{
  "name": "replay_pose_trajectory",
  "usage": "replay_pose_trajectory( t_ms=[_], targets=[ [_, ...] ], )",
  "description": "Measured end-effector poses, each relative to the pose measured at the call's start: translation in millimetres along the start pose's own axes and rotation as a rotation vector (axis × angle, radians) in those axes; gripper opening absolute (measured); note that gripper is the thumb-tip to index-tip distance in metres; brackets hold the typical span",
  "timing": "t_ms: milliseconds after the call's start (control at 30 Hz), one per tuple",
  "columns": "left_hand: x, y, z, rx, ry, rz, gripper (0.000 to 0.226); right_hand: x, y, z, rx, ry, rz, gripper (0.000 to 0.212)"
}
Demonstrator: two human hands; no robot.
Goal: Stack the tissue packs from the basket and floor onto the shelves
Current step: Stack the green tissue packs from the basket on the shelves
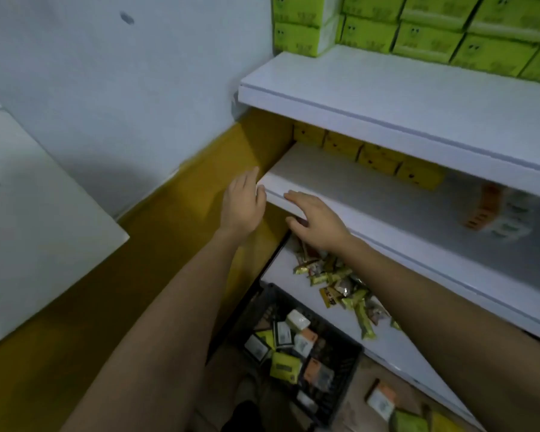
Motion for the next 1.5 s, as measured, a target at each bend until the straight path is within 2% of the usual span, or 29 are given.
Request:
replay_pose_trajectory(
  t_ms=[100, 267, 333, 467, 567, 700, 867, 933, 1033, 1167, 1267, 1333, 1433, 1500],
  targets=[
    [-38.4, 34.0, 39.4, -0.116, 0.002, -0.077, 0.046, 19.8, 26.4, 61.8, -0.151, -0.049, 0.071, 0.053],
    [-112.1, 87.5, 135.4, -0.342, 0.043, -0.273, 0.046, 66.6, 78.4, 164.5, -0.308, -0.188, 0.259, 0.051],
    [-147.0, 116.9, 184.7, -0.408, 0.075, -0.357, 0.046, 89.2, 107.1, 223.8, -0.404, -0.244, 0.351, 0.052],
    [-241.2, 196.3, 299.1, -0.550, 0.185, -0.546, 0.047, 145.3, 171.1, 361.1, -0.465, -0.353, 0.612, 0.049],
    [-314.3, 261.8, 375.6, -0.569, 0.215, -0.630, 0.047, 183.7, 216.5, 476.0, -0.543, -0.455, 0.799, 0.047],
    [-386.0, 311.8, 465.2, -0.656, 0.226, -0.612, 0.057, 227.0, 239.3, 597.6, -0.537, -0.530, 0.944, 0.046],
    [-452.2, 285.8, 555.2, -0.662, 0.207, -0.568, 0.063, 279.0, 214.1, 700.0, -0.453, -0.621, 0.993, 0.054],
    [-469.1, 266.4, 585.9, -0.647, 0.198, -0.564, 0.069, 300.5, 198.4, 724.9, -0.408, -0.678, 1.044, 0.056],
    [-486.0, 244.0, 620.2, -0.625, 0.255, -0.657, 0.081, 326.2, 183.9, 750.4, -0.295, -0.808, 1.165, 0.063],
    [-489.6, 244.9, 641.3, -0.653, 0.390, -0.827, 0.089, 330.5, 189.8, 762.2, -0.222, -1.041, 1.383, 0.047],
    [-496.9, 258.4, 620.9, -0.504, 0.492, -0.946, 0.079, 318.2, 199.6, 753.3, -0.186, -1.172, 1.469, 0.028],
    [-500.4, 276.7, 596.4, -0.402, 0.591, -1.031, 0.070, 297.7, 214.9, 745.5, -0.244, -1.174, 1.527, 0.024],
    [-491.9, 303.8, 548.6, -0.354, 0.552, -1.054, 0.056, 241.2, 230.0, 719.2, -0.408, -1.206, 1.527, 0.035],
    [-470.7, 313.9, 510.2, -0.317, 0.588, -1.077, 0.063, 205.8, 234.7, 691.2, -0.434, -1.256, 1.525, 0.040]
  ],
)
Point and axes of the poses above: each hand's wrist, its own y-axis away from the middle knuckle, its own z-axis out of the palm, x = y × z, the point moved 10 cm from there along -y, towards the middle knuckle, and after that the axes turned 12 degrees about y, right-handed, at the moved point
